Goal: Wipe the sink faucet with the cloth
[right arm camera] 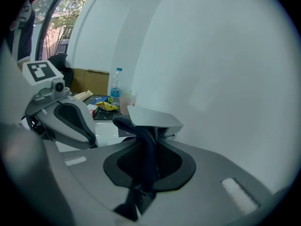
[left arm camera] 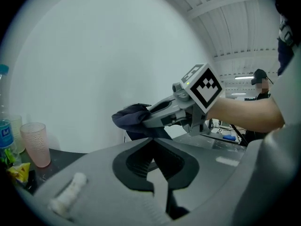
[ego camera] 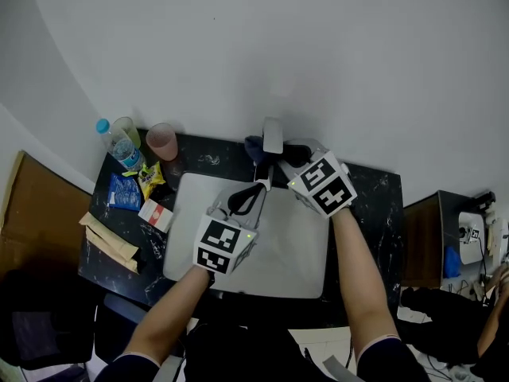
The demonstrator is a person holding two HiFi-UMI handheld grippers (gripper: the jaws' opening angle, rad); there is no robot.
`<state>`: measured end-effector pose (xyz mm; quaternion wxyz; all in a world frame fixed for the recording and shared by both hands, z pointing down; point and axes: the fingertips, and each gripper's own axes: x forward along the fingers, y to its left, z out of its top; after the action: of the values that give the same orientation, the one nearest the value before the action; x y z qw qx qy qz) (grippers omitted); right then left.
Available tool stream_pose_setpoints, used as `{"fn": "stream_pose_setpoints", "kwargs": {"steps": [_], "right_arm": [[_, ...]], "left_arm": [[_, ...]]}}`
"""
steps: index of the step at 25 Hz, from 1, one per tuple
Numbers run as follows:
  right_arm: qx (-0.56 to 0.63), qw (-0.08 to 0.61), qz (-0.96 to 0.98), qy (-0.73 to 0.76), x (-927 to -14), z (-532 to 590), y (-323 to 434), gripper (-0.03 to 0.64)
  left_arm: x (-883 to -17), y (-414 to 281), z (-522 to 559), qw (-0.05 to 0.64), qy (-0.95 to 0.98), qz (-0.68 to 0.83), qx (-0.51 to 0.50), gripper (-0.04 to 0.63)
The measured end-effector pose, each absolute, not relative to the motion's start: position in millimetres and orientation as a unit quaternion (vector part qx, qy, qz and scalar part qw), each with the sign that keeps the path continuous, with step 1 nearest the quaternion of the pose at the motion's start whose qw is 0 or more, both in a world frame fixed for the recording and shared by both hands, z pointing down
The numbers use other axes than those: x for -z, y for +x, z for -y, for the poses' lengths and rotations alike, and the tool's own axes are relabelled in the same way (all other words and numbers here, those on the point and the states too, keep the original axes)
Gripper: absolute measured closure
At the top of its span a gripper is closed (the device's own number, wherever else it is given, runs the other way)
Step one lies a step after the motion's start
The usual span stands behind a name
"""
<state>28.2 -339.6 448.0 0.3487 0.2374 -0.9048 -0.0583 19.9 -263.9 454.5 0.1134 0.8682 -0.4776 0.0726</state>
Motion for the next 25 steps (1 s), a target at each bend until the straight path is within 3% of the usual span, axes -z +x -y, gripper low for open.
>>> {"fn": "stream_pose_setpoints", "kwargs": {"steps": [12, 20, 25], "right_arm": [[0.050, 0.242, 0.936, 0.249, -424, 320, 33, 0.566], [0.062, 0.232, 0.942, 0.236, -414, 285, 32, 0.566], [0.101, 0.263, 0.934, 0.218, -414, 265, 28, 0.566]], "left_arm": [[-456, 16, 264, 0.109, 0.867, 0.481, -0.074, 0.594], [-456, 16, 262, 0.103, 0.866, 0.482, -0.084, 0.594], [-461, 12, 257, 0.106, 0.864, 0.481, -0.100, 0.594]]}}
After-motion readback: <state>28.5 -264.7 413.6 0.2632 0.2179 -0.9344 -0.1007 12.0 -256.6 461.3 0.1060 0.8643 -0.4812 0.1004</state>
